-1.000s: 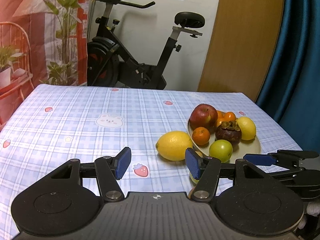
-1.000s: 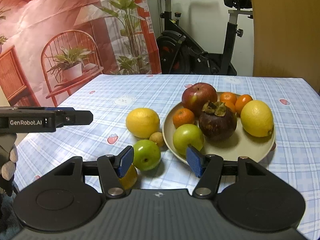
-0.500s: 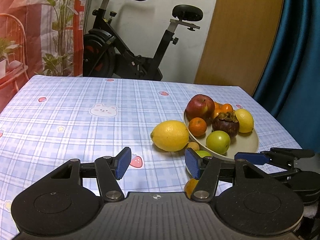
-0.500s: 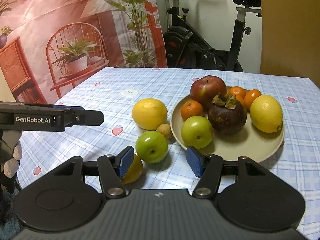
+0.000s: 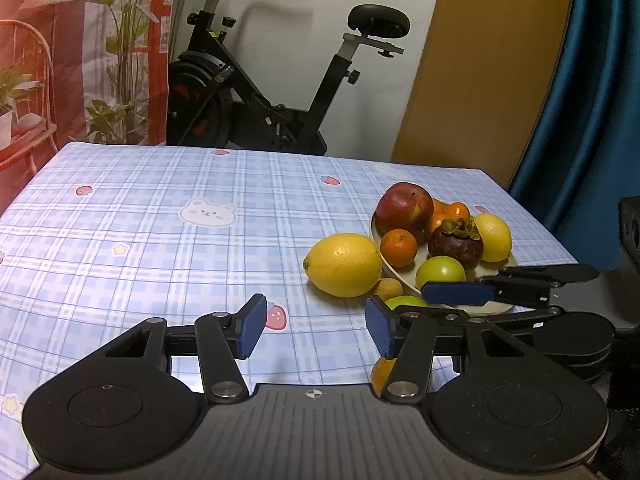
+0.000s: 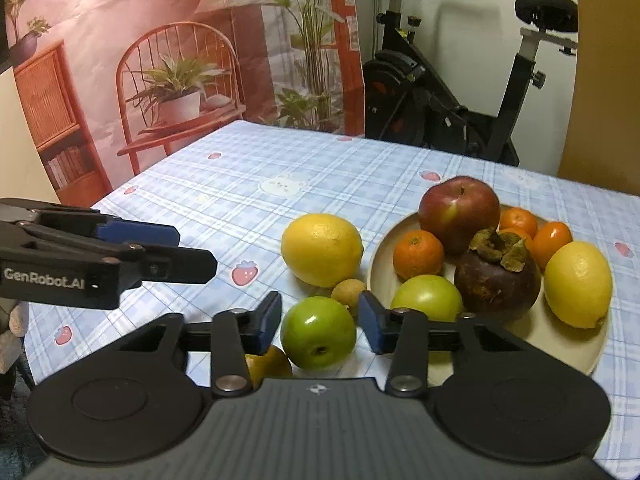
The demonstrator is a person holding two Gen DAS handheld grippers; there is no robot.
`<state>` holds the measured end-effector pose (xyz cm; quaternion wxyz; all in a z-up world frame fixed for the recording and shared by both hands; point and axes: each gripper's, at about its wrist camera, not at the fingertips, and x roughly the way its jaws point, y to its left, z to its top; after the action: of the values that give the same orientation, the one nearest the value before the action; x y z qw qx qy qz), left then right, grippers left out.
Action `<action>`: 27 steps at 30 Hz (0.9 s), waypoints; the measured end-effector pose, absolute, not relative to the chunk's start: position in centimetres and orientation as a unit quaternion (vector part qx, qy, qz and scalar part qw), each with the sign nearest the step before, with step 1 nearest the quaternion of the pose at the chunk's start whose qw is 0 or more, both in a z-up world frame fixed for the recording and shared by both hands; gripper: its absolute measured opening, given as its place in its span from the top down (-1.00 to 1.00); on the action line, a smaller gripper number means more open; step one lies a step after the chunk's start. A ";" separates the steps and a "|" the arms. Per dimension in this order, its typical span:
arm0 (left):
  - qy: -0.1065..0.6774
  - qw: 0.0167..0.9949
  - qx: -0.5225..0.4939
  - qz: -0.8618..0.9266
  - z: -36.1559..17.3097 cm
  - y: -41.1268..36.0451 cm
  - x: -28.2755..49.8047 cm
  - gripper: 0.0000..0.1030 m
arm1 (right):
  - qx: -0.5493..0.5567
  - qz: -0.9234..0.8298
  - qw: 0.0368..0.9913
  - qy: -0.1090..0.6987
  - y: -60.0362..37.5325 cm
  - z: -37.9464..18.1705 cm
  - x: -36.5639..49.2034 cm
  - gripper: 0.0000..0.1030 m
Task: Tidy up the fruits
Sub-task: 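Withdraw the left gripper from the plate toward a green apple on the table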
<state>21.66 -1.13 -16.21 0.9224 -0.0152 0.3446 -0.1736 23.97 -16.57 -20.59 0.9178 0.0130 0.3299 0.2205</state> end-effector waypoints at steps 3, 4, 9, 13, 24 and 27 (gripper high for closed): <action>0.349 0.920 -0.024 -0.177 -16.4 -1.1 21.9 -0.04 | 0.017 0.221 0.918 0.329 -17.0 -20.8 23.4 0.23; 0.352 0.918 -0.028 -0.179 -16.5 -1.1 22.1 -0.03 | 0.019 0.220 0.918 0.328 -17.1 -20.8 23.2 0.24; 0.369 0.906 -0.040 -0.206 -17.0 -2.1 23.0 -0.03 | 0.043 0.215 0.919 0.327 -18.3 -21.0 21.5 0.24; 0.387 0.891 -0.045 -0.232 -17.8 -3.5 24.0 -0.03 | 0.052 0.213 0.919 0.328 -18.7 -21.1 20.8 0.24; 0.424 0.856 -0.076 -0.287 -19.7 -5.5 25.1 -0.03 | 0.067 0.210 0.918 0.330 -19.2 -21.4 19.7 0.24; 0.427 0.852 -0.076 -0.293 -19.7 -5.7 25.2 -0.03 | 0.079 0.212 0.912 0.342 -19.5 -21.7 19.9 0.14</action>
<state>25.16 -5.68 -19.75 0.8522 -0.0756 0.4268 -0.2931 19.90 -19.47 -21.74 0.9122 0.0788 0.3420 0.2116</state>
